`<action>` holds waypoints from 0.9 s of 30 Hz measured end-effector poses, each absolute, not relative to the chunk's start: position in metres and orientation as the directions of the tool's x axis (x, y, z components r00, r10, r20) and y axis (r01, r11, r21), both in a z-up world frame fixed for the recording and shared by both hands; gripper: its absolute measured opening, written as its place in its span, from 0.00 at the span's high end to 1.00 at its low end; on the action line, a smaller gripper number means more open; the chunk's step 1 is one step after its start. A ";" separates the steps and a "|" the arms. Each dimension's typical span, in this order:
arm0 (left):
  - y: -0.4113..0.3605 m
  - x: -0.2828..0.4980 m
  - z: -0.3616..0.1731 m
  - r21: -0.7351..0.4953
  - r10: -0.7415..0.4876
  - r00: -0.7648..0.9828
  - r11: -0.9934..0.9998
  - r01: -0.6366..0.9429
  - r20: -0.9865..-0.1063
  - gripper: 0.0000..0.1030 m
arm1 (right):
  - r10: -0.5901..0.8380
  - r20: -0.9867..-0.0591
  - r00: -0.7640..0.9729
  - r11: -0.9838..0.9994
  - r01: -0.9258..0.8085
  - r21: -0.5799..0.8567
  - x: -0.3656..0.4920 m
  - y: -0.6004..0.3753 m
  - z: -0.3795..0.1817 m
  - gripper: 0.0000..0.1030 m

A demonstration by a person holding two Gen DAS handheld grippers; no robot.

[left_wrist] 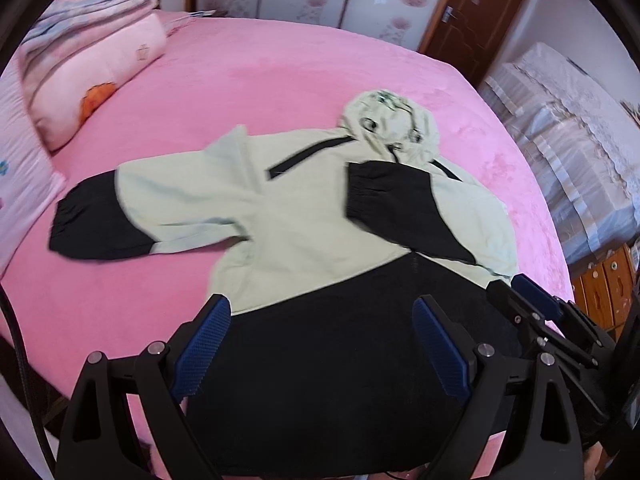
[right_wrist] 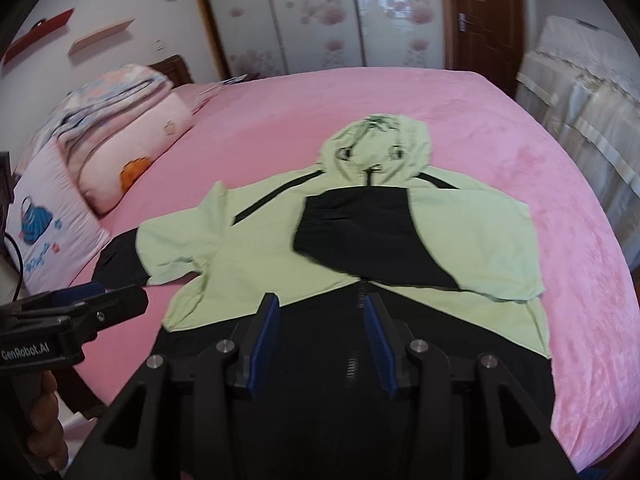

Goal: Fold large clothes
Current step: 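Release the cuff and move the left gripper to the other black cuff, then grasp the other black cuff with the left gripper and lift it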

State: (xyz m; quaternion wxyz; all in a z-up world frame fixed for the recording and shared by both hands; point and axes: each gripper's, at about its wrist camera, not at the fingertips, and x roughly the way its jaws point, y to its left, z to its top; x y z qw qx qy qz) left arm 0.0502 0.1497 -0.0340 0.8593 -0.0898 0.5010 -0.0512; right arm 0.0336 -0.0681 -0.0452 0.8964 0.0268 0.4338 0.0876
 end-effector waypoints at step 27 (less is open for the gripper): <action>0.497 0.096 -0.213 -0.508 -0.175 0.531 0.634 -0.583 -0.829 0.11 | 0.288 -0.789 0.543 0.929 -0.359 0.092 0.139 0.144 -0.109 0.57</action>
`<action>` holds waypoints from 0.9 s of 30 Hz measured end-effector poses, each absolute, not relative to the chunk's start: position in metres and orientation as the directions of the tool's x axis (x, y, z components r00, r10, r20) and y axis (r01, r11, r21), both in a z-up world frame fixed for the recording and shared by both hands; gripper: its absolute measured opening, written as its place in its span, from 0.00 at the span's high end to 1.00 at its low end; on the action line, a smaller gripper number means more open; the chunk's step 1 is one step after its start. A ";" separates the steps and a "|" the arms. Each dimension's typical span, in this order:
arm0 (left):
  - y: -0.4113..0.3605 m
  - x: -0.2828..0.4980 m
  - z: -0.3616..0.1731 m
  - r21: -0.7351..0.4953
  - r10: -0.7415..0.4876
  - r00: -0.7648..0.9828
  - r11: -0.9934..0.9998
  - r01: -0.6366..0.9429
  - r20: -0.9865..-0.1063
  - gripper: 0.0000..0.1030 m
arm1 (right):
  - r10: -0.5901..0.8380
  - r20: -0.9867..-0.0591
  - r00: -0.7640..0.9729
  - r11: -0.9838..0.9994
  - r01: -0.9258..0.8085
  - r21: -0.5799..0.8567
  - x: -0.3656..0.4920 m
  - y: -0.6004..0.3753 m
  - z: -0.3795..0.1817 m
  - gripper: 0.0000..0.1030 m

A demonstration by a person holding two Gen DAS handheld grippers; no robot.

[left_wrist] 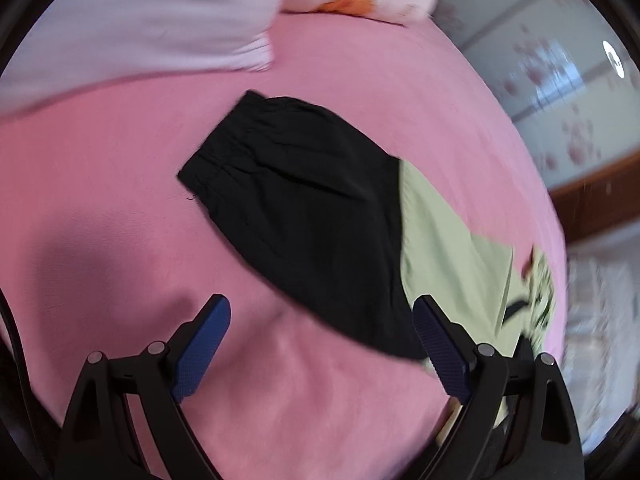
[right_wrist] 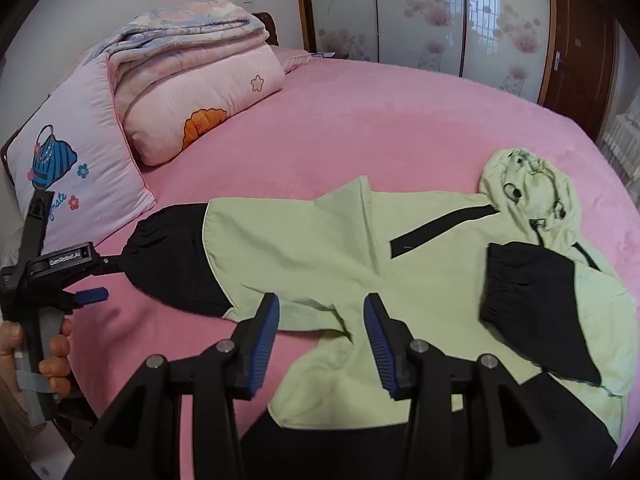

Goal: Fold large clothes
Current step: 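Grasp the other black cuff with the left gripper and lift it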

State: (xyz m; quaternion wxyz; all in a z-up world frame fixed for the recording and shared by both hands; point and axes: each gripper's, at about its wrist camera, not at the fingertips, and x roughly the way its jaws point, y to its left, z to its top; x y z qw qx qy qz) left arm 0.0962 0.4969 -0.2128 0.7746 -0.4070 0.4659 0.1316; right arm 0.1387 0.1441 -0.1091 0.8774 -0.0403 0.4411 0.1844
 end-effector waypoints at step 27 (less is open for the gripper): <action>0.335 0.186 -0.112 -0.313 0.029 0.705 0.883 -0.351 -0.709 0.97 | 0.199 -0.847 0.493 0.973 -0.199 0.113 0.150 0.049 -0.158 0.57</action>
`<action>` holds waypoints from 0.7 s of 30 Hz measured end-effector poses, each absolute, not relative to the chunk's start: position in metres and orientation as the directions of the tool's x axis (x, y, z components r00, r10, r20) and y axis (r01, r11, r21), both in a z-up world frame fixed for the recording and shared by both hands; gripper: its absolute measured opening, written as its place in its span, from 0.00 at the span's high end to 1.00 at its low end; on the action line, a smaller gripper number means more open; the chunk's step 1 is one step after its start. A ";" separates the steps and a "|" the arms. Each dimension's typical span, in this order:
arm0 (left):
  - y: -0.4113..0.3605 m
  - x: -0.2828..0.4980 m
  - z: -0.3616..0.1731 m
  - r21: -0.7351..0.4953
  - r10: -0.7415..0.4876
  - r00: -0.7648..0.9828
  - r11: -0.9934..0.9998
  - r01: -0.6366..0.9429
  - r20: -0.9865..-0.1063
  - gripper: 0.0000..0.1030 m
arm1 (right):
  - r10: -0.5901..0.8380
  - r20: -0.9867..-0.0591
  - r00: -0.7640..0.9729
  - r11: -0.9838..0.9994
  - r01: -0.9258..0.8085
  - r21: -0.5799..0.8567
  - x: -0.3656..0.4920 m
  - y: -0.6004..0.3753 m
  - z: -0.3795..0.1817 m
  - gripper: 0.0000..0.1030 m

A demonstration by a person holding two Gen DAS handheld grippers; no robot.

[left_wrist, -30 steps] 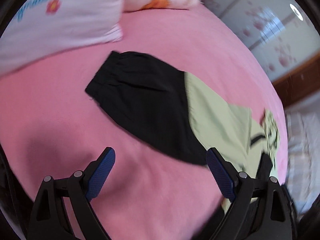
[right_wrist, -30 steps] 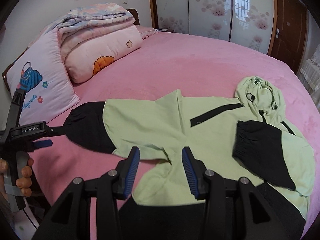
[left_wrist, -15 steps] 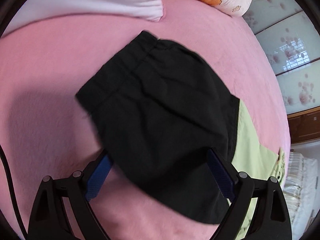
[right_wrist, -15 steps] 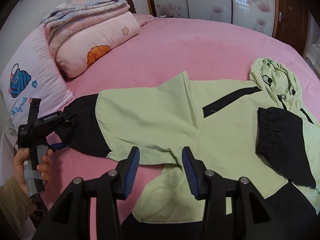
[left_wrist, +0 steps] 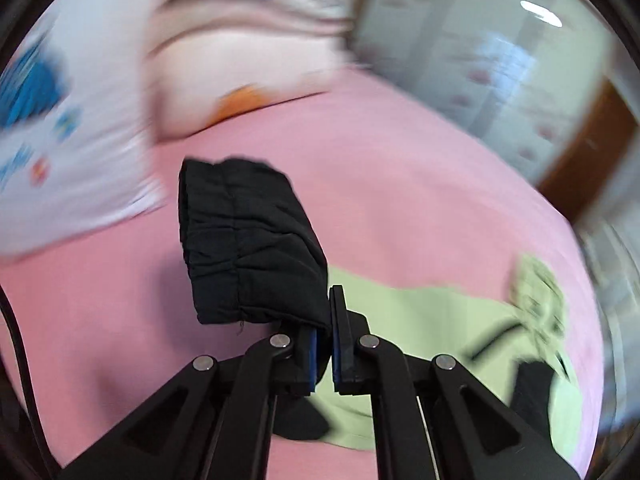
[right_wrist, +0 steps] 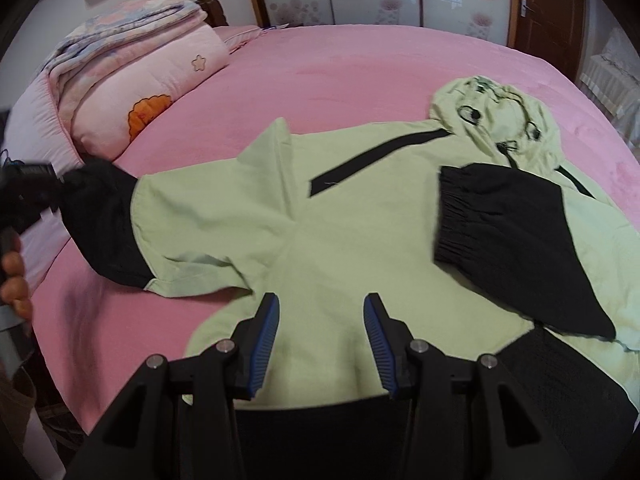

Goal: Fold large clothes
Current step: 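Grasp the other black cuff with the left gripper and lift it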

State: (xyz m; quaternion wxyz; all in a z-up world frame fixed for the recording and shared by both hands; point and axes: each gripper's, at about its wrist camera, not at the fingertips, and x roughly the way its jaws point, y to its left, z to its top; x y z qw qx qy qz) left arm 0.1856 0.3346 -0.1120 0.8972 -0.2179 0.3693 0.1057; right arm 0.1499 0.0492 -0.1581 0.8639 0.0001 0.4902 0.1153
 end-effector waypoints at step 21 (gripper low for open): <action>0.010 0.183 -0.222 -0.280 -0.357 0.377 0.929 0.243 -0.855 0.68 | 0.060 -0.858 0.511 0.994 0.052 0.100 0.143 -0.124 -0.153 0.57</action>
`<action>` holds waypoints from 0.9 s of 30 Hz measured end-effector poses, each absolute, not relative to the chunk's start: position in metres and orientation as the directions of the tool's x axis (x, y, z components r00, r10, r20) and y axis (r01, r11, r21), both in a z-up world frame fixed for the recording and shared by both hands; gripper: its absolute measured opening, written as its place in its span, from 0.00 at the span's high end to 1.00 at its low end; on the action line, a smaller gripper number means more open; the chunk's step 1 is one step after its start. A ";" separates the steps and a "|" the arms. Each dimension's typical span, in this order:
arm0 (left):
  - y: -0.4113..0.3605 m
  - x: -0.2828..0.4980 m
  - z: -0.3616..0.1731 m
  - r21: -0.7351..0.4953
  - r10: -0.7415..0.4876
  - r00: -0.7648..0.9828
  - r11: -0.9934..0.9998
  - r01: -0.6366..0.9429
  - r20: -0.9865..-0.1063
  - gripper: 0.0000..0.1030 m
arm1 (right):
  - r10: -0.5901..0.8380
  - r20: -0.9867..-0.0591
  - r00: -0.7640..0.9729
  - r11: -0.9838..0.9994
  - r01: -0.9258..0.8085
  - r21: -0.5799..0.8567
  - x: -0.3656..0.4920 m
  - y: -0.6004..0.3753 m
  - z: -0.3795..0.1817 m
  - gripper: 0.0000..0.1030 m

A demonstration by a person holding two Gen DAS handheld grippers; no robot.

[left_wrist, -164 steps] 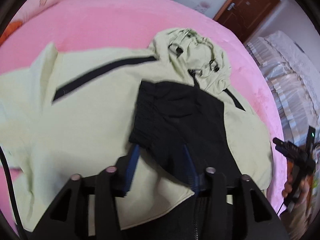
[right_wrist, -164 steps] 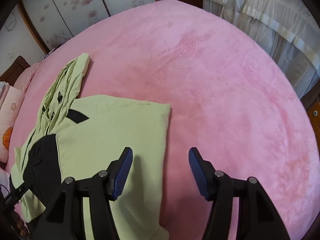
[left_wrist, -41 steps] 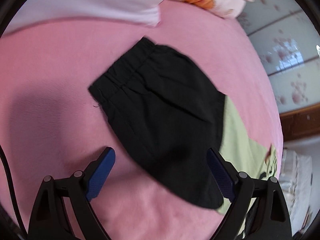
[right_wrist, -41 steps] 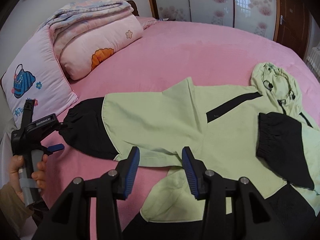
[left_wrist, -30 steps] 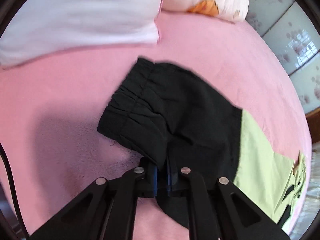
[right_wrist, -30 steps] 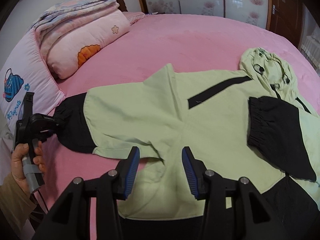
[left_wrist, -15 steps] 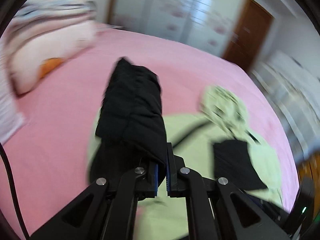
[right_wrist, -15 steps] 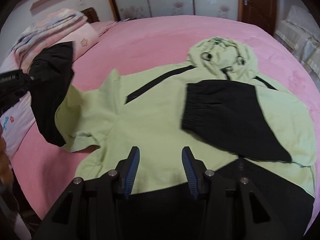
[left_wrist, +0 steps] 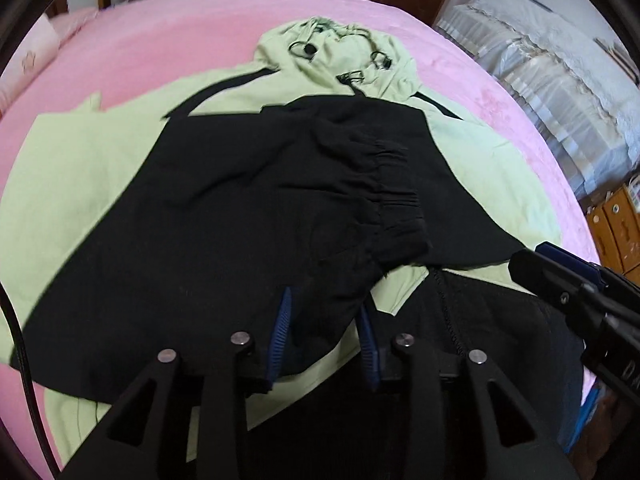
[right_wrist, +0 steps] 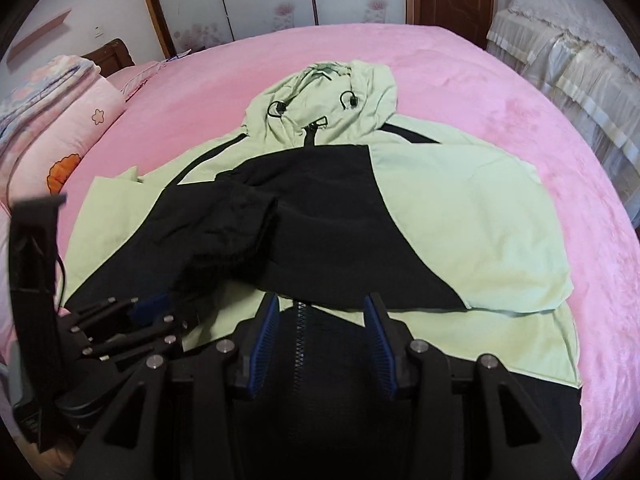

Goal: Fold large clothes
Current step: 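Grasp the other black cuff with the left gripper and lift it, then fold the held sleeve across the jacket body toward the right gripper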

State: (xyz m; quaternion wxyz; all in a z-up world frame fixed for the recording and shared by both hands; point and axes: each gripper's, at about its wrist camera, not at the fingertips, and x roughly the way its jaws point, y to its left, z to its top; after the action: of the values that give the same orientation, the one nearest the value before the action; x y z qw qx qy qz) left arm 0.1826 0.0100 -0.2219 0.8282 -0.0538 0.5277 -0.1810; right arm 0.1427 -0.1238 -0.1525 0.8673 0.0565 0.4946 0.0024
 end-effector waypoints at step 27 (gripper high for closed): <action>0.180 0.130 -0.216 -0.224 -0.156 0.456 0.970 -0.098 -0.876 0.23 | 0.424 -0.843 0.332 0.894 -0.007 0.447 0.203 -0.083 -0.229 0.44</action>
State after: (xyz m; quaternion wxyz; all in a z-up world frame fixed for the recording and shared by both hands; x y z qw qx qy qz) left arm 0.1303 0.1803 -0.2165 0.8443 -0.1220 0.5215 -0.0172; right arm 0.2027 -0.0826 -0.2286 0.7948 0.1857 0.5617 0.1354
